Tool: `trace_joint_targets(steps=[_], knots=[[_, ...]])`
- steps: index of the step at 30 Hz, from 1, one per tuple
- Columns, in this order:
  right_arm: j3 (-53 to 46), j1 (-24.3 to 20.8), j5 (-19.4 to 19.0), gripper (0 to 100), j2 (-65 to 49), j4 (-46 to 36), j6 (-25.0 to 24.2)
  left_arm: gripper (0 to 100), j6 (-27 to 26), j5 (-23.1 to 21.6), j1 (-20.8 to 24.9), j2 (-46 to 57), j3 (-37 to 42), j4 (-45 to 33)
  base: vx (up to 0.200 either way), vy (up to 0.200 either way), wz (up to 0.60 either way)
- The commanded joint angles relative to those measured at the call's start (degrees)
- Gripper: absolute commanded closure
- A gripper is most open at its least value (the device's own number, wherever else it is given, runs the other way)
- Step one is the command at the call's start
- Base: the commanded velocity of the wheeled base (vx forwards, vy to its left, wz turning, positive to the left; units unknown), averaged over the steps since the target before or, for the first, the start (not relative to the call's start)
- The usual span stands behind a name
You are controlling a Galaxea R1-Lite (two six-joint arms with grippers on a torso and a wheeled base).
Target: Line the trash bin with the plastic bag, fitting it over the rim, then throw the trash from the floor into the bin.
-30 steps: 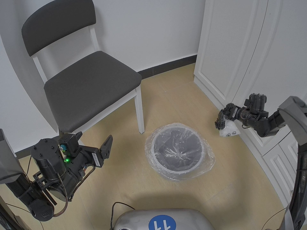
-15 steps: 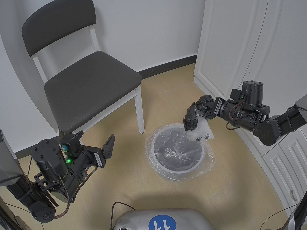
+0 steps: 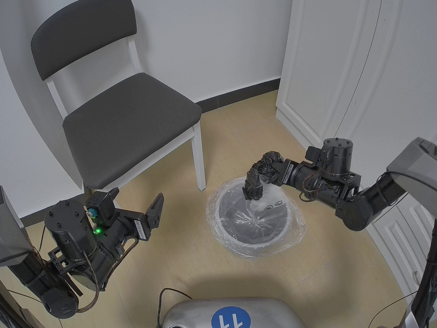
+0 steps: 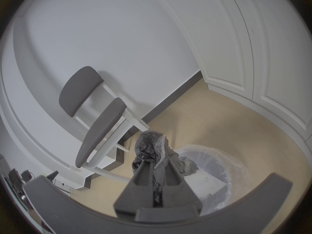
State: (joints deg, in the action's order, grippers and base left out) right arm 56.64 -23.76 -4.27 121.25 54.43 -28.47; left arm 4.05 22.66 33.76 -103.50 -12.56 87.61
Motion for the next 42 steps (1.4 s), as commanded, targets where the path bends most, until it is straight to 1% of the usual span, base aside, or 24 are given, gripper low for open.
trace_joint_targets(steps=[1, 12, 14, 15, 17, 20, 29, 30, 32, 39, 40, 42], knots=[[-1.4, -1.6, 0.1, 100, 10.2, 6.7, 0.3, 0, 0.0, 0.0, 0.3, -0.2, 0.1, 0.0, 0.000, 0.000, 0.00], [-0.8, -2.4, -0.2, 100, 15.7, 8.2, 0.3, 0, 0.0, 0.0, 0.2, -0.3, 0.3, 0.0, 0.000, 0.000, 0.00], [-0.8, -2.4, -0.5, 100, 17.4, 11.3, 0.1, 0, 0.0, 0.0, 0.2, -0.3, 0.3, 0.0, 0.000, 0.000, 0.00], [-1.3, -2.3, -0.6, 100, 19.1, 15.4, 0.0, 0, 0.0, 0.0, 0.3, -0.3, 0.3, 0.0, 0.000, 0.000, 0.00], [-1.5, -2.3, -0.6, 100, 21.8, 19.6, 0.2, 0, 0.0, 0.0, 0.3, -0.4, 0.3, 0.0, 0.000, 0.000, 0.00], [-1.1, -1.8, -0.6, 100, 24.3, 21.8, 0.8, 0, 0.0, 0.0, 0.2, -0.4, 0.3, 0.0, 0.000, 0.000, 0.00], [0.2, -0.8, -1.0, 100, 26.1, 22.4, 0.9, 0, 0.0, 0.0, 0.2, -0.5, 0.3, 0.0, 0.000, 0.000, 0.00], [0.9, -0.2, -1.3, 100, 27.6, 24.9, 0.6, 0, 0.0, 0.0, 0.2, -0.5, 0.3, 0.0, 0.000, 0.000, 0.00], [1.0, 0.1, -1.5, 100, 28.6, 26.5, 0.6, 0, 0.0, 0.0, 0.3, -0.4, 0.4, 0.0, 0.000, 0.000, 0.00], [1.5, 0.2, -1.7, 100, 29.0, 26.4, 0.6, 0, 0.0, 0.0, 0.3, -0.5, 0.7, 0.0, 0.000, 0.000, 0.00], [1.5, 0.2, -1.7, 0, 29.0, 26.4, 0.6, 0, 0.0, 0.0, 0.3, -0.5, 0.7, 0.0, 0.000, 0.000, 0.00], [1.7, 0.4, -1.7, 0, 29.0, 26.3, 0.6, 0, 0.0, 0.0, 0.3, -0.5, 0.7, 0.0, 0.000, 0.000, 0.00]])
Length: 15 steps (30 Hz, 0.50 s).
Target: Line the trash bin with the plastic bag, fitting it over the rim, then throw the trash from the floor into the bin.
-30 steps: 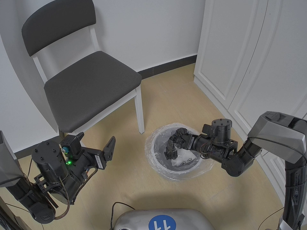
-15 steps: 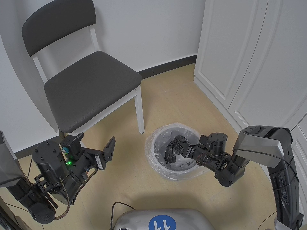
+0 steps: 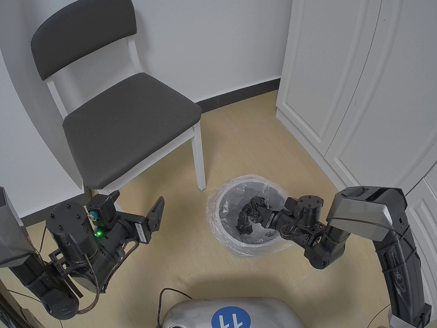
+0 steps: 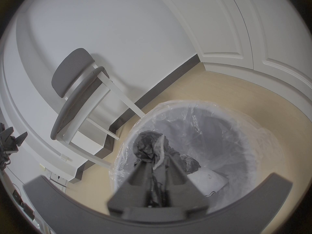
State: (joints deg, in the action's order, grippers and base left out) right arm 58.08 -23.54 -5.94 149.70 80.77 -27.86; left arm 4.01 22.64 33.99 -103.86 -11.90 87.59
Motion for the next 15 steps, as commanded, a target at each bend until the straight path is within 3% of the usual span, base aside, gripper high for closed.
trace_joint_targets(steps=[1, 15], knots=[[0.6, 0.2, 0.0, 0, 0.6, 0.0, 0.0, 0, 0.0, 0.0, 0.0, -0.1, 0.0, 0.0, 0.000, 0.000, 0.00], [-0.7, 0.4, 0.1, 0, -3.5, 0.5, 0.3, 0, 0.0, 0.0, 0.1, -0.1, 0.0, 0.0, 0.000, 0.000, 0.00]])
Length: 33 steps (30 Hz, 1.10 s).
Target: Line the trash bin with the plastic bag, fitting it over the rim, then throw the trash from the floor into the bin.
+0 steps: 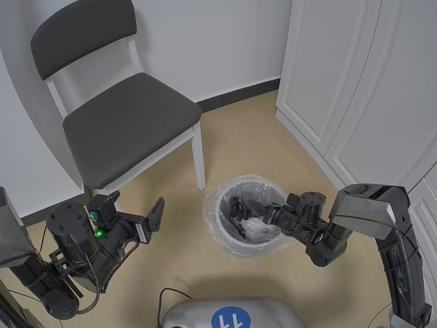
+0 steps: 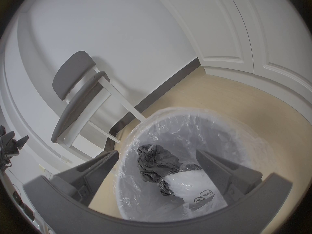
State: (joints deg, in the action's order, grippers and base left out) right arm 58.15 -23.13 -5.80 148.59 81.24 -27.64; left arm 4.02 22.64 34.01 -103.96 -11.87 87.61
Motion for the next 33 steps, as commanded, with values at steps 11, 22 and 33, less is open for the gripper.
trace_joint_targets(steps=[11, 22, 33], knots=[[-11.7, 2.2, 3.3, 0, -24.8, -14.0, 16.8, 0, -0.1, 0.0, 0.2, 1.3, 0.0, 0.0, 0.000, 0.000, 0.00], [-27.0, 1.6, 15.8, 0, -55.8, -29.0, 22.7, 0, -15.7, -0.2, -3.1, 21.0, 3.1, -0.5, 0.000, 0.000, 0.00], [-41.5, -3.3, 23.7, 0, -93.9, -30.1, 38.1, 0, -27.3, -0.1, -7.0, 45.7, 4.5, -8.5, 0.000, 0.000, 0.00]])
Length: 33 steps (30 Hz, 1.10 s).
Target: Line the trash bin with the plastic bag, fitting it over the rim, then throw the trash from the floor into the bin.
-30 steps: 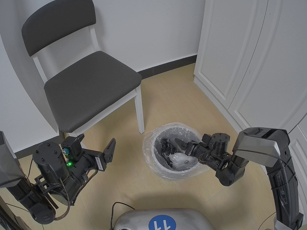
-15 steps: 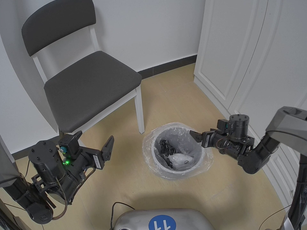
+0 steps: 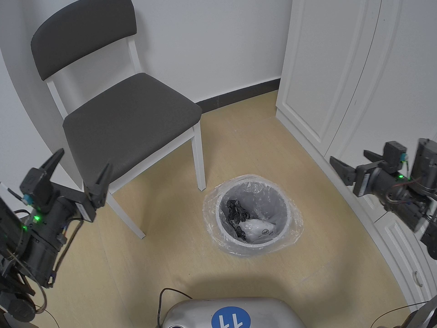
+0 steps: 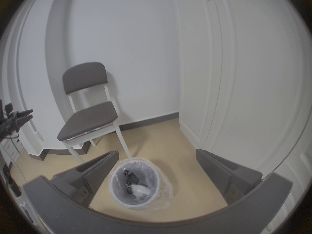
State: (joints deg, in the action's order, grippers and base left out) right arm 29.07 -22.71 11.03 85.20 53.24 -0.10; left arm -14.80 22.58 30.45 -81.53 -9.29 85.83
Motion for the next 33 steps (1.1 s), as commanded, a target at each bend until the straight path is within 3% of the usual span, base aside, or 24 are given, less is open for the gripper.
trace_joint_targets(steps=[1, 7, 9, 10, 17, 23, 29, 33], knots=[[-13.7, -3.6, 8.2, 0, -33.3, -2.2, 11.6, 0, -8.4, 0.0, -4.7, 26.2, 1.6, -9.5, 0.000, 0.000, 0.00], [-17.5, 3.9, 9.1, 0, -46.6, -5.0, 12.1, 0, -8.0, -0.2, -8.8, 42.1, -2.8, -28.4, 0.000, 0.000, 0.00], [-17.7, 4.9, 9.1, 0, -48.5, -6.3, 12.1, 0, -7.9, -0.2, -9.4, 43.7, -3.3, -30.7, 0.000, 0.000, 0.00], [-18.6, 7.6, 8.9, 0, -54.7, -11.0, 11.9, 0, -7.3, -0.3, -11.2, 49.1, -4.3, -37.0, 0.000, 0.000, 0.00], [-20.7, 15.3, 8.3, 0, -71.8, -23.0, 8.4, 0, -3.7, -0.5, -16.2, 61.5, -5.2, -52.0, 0.000, 0.000, 0.00], [-20.9, 20.2, 8.1, 0, -79.8, -30.1, 6.4, 0, -1.5, -0.6, -18.7, 65.2, -4.7, -55.3, 0.000, 0.000, 0.00], [-22.8, 22.5, 0.3, 0, -85.2, -35.8, 2.9, 0, -0.3, -0.5, -21.0, 68.7, -4.8, -55.7, 0.000, 0.000, 0.00], [-24.9, 22.5, -0.5, 0, -85.2, -35.7, 1.2, 0, -0.1, -0.6, -22.4, 71.1, -4.9, -59.1, 0.000, 0.000, 0.00]])
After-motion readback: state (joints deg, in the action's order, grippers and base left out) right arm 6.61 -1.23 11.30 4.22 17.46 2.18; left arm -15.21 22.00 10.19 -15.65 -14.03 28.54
